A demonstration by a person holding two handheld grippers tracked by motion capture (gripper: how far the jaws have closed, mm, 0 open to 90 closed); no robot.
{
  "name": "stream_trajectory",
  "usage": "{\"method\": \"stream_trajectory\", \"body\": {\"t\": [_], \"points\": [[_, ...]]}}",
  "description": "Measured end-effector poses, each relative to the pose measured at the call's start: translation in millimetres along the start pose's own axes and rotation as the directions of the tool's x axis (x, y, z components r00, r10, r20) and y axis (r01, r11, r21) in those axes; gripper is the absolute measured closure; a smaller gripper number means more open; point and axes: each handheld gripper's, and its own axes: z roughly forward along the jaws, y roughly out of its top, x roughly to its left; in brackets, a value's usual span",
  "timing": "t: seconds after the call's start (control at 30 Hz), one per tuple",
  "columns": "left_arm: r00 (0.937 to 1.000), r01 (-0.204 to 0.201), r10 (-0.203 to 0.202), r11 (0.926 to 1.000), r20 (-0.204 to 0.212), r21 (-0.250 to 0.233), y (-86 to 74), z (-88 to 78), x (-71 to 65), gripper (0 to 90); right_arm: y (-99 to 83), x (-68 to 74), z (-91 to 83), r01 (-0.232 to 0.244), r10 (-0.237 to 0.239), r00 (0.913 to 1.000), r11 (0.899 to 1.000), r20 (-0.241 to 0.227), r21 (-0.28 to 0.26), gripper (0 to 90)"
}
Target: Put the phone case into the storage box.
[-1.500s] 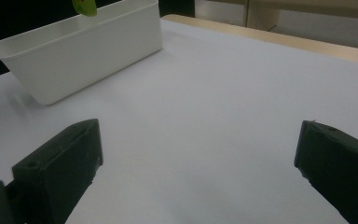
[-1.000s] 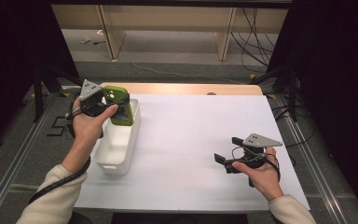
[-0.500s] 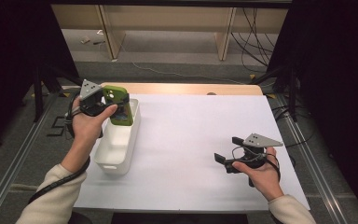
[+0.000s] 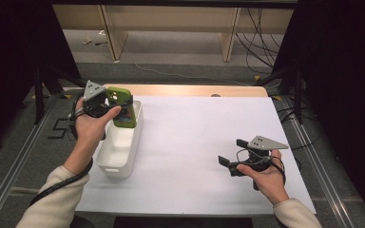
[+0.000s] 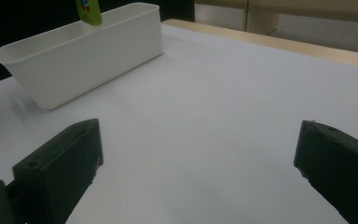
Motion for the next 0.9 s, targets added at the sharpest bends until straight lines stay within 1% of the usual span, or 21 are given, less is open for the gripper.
{"method": "stream_trajectory", "body": {"t": [0.9], "points": [[0.9999, 0.001, -0.001, 1.0, -0.012, 0.006, -0.8, 5.1, 5.3, 16.6, 0.2, 0.1, 0.1, 0.0, 0.0, 1.0, 1.0, 0.003, -0.003, 2.2]]}}
